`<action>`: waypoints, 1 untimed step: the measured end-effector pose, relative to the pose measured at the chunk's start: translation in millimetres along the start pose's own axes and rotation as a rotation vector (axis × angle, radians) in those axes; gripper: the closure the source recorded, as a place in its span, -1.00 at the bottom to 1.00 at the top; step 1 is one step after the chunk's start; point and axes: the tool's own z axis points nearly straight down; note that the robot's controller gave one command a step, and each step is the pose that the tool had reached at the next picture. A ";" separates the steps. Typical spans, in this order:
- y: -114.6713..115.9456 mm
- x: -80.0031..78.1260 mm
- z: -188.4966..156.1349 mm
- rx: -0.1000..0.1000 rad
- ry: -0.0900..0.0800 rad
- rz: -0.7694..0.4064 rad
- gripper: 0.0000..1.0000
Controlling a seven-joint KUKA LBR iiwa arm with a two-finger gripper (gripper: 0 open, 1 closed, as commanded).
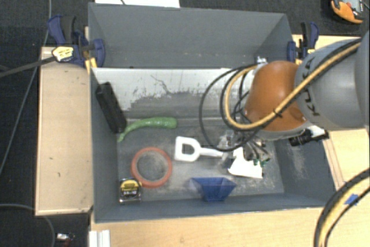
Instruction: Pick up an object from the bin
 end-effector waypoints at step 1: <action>-0.1 0.9 -14.3 0.000 0.004 0.000 1.00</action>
Offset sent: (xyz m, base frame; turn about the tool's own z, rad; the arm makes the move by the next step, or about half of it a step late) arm -0.0011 -0.0002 0.0285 -0.0002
